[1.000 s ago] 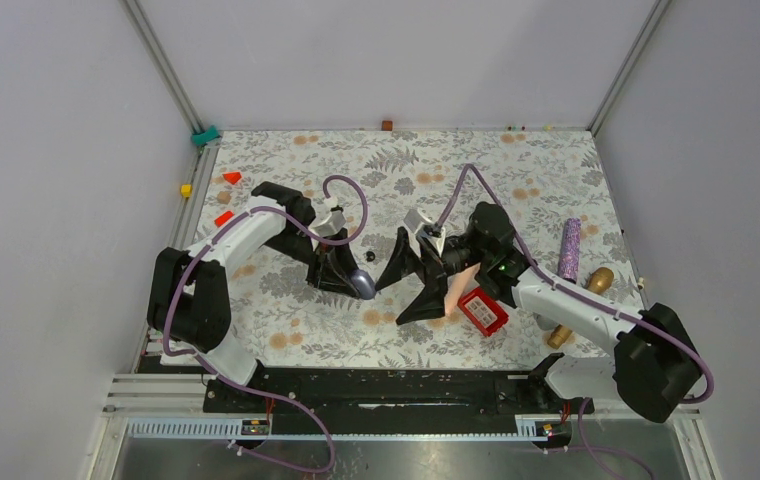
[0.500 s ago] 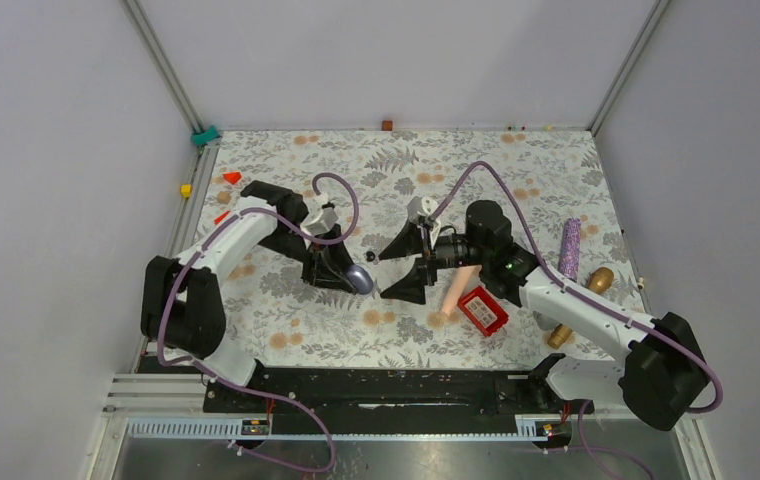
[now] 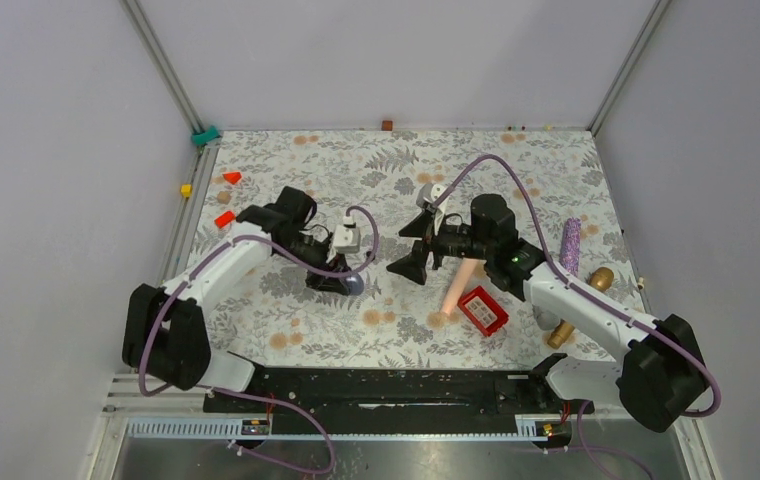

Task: Insert the wireless bluetooth earbuds into the charging case
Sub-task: Place the charging case at the center of the board.

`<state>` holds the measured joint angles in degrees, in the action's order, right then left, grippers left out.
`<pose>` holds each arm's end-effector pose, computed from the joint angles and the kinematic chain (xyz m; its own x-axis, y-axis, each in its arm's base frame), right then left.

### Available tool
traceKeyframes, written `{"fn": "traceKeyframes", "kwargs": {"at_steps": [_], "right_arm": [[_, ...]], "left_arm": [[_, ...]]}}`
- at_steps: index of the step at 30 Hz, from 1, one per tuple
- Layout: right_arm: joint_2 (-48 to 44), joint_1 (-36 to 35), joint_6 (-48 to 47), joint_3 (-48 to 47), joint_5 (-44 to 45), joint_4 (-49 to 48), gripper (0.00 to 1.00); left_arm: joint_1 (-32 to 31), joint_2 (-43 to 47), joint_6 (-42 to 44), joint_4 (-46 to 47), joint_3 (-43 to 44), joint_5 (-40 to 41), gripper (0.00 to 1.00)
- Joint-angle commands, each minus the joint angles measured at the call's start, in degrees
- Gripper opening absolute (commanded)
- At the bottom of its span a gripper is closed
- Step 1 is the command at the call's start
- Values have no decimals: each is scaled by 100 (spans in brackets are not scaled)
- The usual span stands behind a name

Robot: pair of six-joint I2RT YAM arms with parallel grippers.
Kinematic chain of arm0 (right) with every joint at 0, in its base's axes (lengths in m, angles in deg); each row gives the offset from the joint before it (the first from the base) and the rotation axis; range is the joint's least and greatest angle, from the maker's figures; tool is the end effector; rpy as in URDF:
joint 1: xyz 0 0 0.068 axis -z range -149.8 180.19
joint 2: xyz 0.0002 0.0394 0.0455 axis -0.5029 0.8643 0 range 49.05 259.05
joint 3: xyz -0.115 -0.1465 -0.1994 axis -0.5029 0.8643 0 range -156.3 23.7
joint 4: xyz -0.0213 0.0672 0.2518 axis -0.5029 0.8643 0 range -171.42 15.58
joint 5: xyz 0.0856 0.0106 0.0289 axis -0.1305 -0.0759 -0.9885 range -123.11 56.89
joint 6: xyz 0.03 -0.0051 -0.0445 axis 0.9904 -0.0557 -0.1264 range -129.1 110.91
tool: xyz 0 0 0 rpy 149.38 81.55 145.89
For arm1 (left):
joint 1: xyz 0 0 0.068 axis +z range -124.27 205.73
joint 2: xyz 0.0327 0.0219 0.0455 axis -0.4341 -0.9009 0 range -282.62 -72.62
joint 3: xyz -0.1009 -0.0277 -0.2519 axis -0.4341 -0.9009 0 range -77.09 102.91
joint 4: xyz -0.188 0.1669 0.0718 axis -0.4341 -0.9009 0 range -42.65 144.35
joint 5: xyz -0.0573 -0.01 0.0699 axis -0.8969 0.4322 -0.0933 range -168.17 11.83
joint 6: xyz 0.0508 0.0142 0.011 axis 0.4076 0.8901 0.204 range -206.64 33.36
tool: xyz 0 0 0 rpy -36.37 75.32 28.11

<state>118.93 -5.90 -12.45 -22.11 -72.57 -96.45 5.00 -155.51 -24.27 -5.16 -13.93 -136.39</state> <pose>0.2110 0.1819 0.3004 -0.0706 -0.1074 -0.9917 -0.9678 0.2482 0.0421 0.2284 -0.1187 0.2580 -0.1296 0.5479 -0.8264 0.9693 -0.1056 -0.2220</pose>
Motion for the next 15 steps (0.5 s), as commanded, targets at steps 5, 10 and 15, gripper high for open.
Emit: {"fn": "traceKeyframes", "kwargs": {"at_steps": [5, 10, 15], "right_arm": [[-150, 237, -161, -247, 495, 45, 100], [-179, 377, -69, -233, 821, 15, 99], [-262, 550, 65, -161, 942, -117, 99]], "left_arm": [[-152, 846, -3292, 4824, -1273, 3012, 0], [-159, 558, -3816, 5625, -1288, 4394, 0], [-138, -139, -3888, 5452, -721, 5128, 0]]}}
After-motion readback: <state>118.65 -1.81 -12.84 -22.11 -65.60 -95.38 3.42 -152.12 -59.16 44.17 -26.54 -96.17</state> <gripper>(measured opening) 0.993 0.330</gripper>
